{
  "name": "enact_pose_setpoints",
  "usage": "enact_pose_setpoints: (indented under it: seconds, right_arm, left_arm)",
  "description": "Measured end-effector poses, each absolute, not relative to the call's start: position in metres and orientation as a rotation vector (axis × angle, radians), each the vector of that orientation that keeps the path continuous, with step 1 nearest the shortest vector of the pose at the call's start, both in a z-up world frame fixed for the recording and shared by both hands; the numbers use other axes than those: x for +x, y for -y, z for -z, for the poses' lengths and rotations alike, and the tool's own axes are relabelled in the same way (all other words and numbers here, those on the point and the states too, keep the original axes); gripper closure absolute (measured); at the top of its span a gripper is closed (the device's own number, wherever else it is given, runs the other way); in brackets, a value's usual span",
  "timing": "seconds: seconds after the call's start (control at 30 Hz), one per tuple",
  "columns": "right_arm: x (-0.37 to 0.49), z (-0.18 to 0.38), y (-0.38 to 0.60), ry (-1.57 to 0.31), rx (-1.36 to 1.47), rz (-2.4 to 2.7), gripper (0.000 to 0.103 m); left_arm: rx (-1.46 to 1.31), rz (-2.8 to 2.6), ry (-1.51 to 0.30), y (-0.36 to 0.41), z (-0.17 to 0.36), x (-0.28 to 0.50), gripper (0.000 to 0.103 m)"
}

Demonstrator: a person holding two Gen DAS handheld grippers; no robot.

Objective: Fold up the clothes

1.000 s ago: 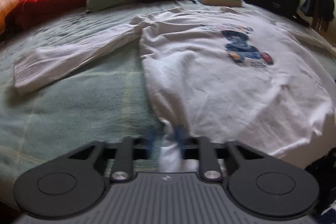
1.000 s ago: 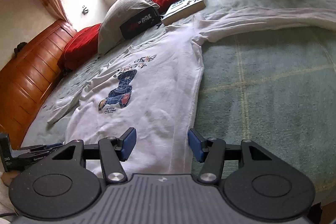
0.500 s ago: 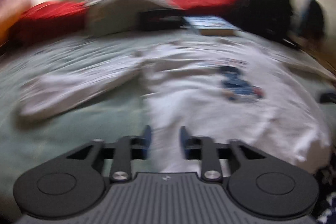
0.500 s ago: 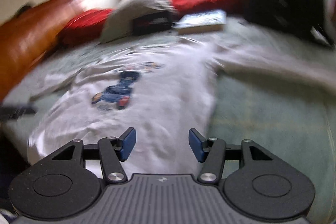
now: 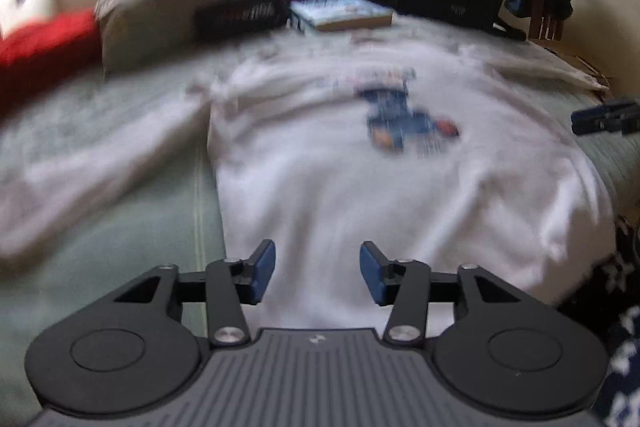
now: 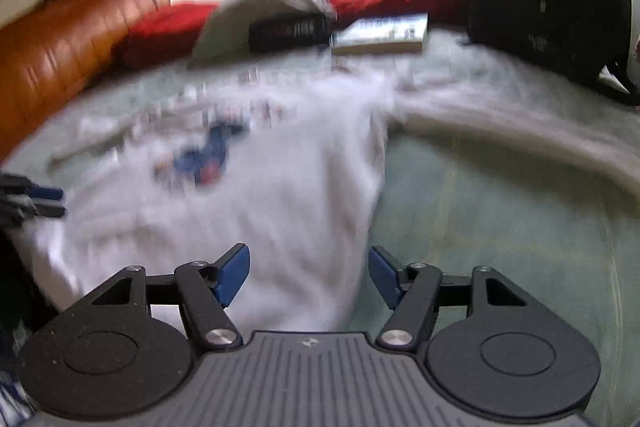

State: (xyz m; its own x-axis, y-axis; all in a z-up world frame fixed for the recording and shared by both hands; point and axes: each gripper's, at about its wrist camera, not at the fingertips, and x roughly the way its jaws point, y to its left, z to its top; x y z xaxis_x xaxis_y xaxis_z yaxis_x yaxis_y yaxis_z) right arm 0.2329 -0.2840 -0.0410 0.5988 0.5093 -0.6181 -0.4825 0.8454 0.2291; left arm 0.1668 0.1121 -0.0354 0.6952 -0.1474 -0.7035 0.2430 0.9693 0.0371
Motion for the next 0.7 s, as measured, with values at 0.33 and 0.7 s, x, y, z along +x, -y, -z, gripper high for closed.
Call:
enact_pose_setpoints:
  seconds: [0.33,0.7]
  right_arm:
    - [0.383,0.062,0.224,-0.845,0.148,-0.444,0.027]
    - [0.428,0.069,0.228,-0.857,0.016,-0.349,0.056]
  left_arm:
    - [-0.064,0.218,-0.878,-0.111,0.06,0.332,0.051]
    - [-0.008,0.056,-0.88,-0.142,0.075,0.373,0.053]
